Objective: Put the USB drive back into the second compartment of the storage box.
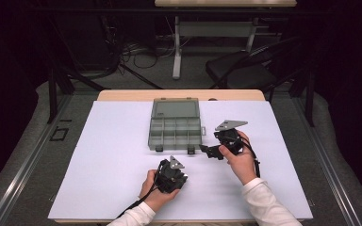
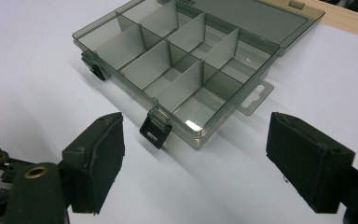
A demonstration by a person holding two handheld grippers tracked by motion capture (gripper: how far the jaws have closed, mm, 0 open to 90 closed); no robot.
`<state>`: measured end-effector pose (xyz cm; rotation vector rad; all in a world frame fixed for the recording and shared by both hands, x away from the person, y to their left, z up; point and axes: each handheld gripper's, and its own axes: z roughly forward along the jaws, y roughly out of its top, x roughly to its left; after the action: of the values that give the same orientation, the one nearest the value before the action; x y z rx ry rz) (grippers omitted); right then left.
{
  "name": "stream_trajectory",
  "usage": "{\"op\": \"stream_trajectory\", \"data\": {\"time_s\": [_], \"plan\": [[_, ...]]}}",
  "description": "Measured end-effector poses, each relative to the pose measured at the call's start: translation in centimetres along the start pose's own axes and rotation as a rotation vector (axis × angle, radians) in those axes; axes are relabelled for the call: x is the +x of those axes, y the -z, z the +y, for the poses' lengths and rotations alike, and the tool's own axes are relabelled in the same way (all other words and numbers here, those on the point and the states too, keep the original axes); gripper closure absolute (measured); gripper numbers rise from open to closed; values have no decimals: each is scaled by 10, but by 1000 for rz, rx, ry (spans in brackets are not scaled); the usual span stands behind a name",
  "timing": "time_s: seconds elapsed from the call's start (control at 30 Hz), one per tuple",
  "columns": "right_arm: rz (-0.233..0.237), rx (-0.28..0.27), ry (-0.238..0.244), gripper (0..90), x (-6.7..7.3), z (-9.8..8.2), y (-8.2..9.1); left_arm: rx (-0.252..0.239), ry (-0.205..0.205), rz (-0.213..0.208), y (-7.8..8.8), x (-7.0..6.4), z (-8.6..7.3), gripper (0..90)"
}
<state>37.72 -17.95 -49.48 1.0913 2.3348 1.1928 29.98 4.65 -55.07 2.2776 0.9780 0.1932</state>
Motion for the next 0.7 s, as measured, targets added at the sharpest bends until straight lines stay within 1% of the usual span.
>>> {"op": "stream_trajectory", "data": {"time_s": [0.5, 0.6, 0.7], "plan": [[-1, -3, -5, 191, -1, 0, 1, 3, 12, -10, 2, 3, 1, 786], [-2, -2, -3, 191, -1, 0, 1, 0, 16, -20, 4, 5, 2, 786], [-3, 0, -3, 191, -1, 0, 1, -7, 20, -17, 5, 7, 3, 786]]}}
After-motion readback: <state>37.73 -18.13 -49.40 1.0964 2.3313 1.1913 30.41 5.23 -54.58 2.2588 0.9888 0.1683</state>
